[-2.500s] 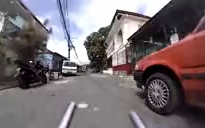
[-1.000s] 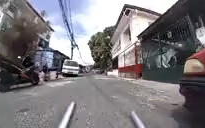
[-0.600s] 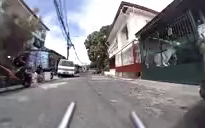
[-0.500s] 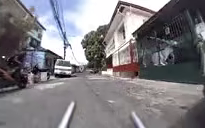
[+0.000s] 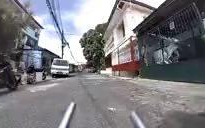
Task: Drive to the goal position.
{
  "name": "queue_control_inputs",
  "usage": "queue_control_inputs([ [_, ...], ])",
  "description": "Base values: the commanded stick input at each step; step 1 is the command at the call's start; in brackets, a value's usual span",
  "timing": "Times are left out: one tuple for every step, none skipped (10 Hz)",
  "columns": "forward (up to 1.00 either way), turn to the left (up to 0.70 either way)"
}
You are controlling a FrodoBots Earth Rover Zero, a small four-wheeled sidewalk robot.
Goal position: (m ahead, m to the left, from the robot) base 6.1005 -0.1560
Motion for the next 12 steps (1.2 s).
queue_control_inputs([
  [0.85,0.0],
  [0.85,0.0],
  [0.85,-0.14],
  [0.85,-0.34],
  [0.85,-0.34],
  [0.85,-0.34],
  [0.85,-0.33],
  [0.85,-0.31],
  [0.85,-0.03],
  [0.85,0.0],
  [0.85,0.0],
  [0.85,0.0],
])
